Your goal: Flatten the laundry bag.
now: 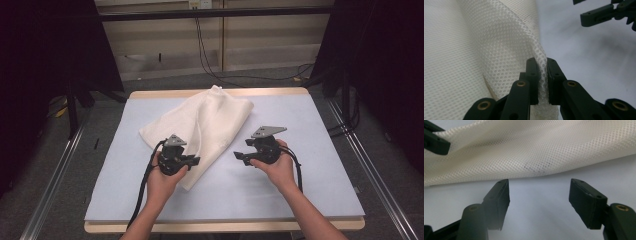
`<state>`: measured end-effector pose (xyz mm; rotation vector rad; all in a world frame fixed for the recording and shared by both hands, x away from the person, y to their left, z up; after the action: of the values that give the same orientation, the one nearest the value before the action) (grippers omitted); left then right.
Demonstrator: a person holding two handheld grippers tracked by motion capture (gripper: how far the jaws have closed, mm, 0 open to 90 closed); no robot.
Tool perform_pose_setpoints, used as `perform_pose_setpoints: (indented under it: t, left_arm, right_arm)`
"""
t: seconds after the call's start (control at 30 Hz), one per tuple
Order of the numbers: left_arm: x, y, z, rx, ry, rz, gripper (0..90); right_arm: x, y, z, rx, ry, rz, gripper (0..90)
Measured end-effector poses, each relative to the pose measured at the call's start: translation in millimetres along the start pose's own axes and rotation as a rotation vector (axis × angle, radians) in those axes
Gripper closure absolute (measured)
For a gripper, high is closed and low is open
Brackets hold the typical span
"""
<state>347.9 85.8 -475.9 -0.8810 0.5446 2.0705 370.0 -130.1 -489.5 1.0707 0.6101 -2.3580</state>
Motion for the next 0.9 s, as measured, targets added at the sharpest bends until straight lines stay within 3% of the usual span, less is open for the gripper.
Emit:
perform_pose_setpoints:
  t: [0.1,0.33,0.47,0.73,0.9]
  left_arm:
    - [0.2,15.3,-9.8,0.041,-0.007,-0.014,82.1]
    - [-2.0,32.6,-19.2,0.073,-0.013,-0.047,82.1]
    - [-1.0,44.4,-25.3,0.120,-0.024,-0.057,82.1]
    - [0.3,60.0,-38.4,0.155,-0.030,-0.076,82.0]
    - [0.2,61.3,-38.7,0.159,-0.029,-0.077,82.0]
  right_arm:
    - [-3.1,-2.7,-1.3,-0.005,0.001,-0.003,32.6]
    - [-10.4,-8.8,-1.7,-0.028,0.008,-0.020,33.4]
    - [-14.9,-12.0,-3.6,-0.033,0.025,-0.043,33.0]
    - [-23.0,-14.2,-4.0,-0.048,0.046,-0.090,32.9]
    - [-21.1,-13.4,-7.7,-0.035,0.028,-0.093,35.6]
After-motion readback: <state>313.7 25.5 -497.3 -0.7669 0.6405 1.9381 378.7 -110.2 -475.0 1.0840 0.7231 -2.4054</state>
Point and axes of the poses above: each handheld gripper's, and its own axes: z roughly backward along the jaws, x roughly out of its underside, y roughly to its right, the point moved 7 cm from there along -z, roughly forward along the jaws, and after that the axes turned 9 degrees about -z, right-handed, at the moved point
